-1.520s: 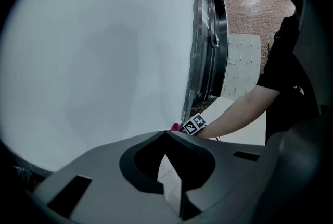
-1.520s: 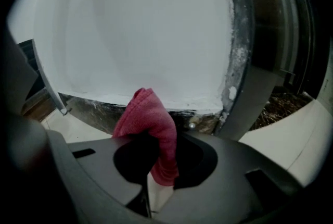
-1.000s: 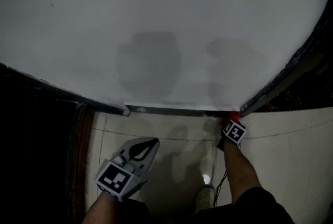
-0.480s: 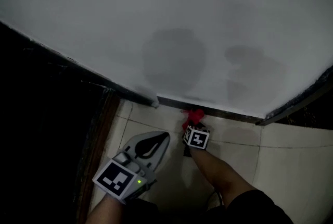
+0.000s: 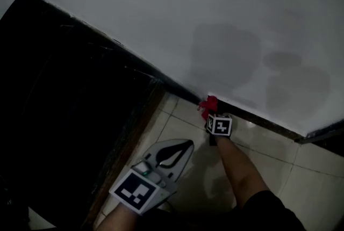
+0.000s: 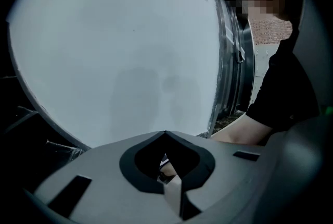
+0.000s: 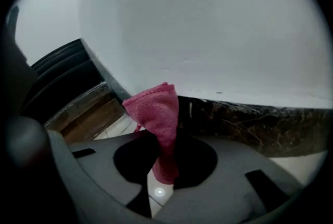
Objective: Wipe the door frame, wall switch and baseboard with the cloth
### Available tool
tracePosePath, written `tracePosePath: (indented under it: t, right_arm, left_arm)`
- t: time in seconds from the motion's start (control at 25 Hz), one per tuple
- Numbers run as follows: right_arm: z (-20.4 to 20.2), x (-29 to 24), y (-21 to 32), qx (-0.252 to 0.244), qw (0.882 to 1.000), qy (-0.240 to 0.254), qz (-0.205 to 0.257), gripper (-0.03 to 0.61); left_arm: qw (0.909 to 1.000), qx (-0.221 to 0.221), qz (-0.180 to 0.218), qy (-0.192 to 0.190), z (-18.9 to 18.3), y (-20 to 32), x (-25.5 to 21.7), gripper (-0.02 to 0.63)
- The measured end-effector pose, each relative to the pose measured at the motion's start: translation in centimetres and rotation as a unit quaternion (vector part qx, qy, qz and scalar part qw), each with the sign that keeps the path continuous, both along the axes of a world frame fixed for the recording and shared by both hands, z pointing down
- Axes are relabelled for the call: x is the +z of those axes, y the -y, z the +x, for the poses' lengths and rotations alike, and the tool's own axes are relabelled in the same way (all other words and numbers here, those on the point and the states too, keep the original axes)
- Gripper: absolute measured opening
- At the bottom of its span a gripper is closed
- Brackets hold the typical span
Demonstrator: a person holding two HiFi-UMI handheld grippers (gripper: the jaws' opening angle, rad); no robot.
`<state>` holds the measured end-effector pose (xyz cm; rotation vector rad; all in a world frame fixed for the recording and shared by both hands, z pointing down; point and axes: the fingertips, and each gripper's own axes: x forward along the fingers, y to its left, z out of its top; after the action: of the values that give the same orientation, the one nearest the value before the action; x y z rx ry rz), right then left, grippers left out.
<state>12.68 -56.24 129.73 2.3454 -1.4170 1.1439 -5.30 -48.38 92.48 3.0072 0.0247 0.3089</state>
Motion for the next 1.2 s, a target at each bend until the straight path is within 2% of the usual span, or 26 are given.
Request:
tracePosePath:
  t: [0.12, 0.28, 0.52, 0.76, 1.2]
  right_arm:
    - [2.5, 0.4, -2.3, 0.061, 0.998, 0.018, 0.000, 0.060]
    - [5.1, 0.3, -6.2, 0.093, 0.995, 0.025, 0.004, 0.060]
    - [7.0, 0.1, -10.5, 0.106, 0.994, 0.034, 0.004, 0.060]
    - [7.8, -0.3, -12.5, 0.072, 0.997, 0.001, -0.023, 0.060]
    - [10.3, -0.6, -18.7, 0.086, 0.995, -0.015, -0.045, 0.061]
  left_arm:
    - [1.0000, -0.001, 0.001, -0.002, -0.3, 0.1, -0.1, -0.008]
    - [0.9998, 0.011, 0.015, -0.009, 0.1, -0.7, -0.3, -0.008]
    - [0.9992, 0.034, 0.020, -0.005, 1.6, -2.5, -0.2, -0.008]
    - [0.9956, 0.068, 0.063, 0.001, 3.1, -4.8, 0.3, -0.008]
    - [0.9920, 0.112, 0.056, 0.016, 6.8, -8.1, 2.1, -0.008]
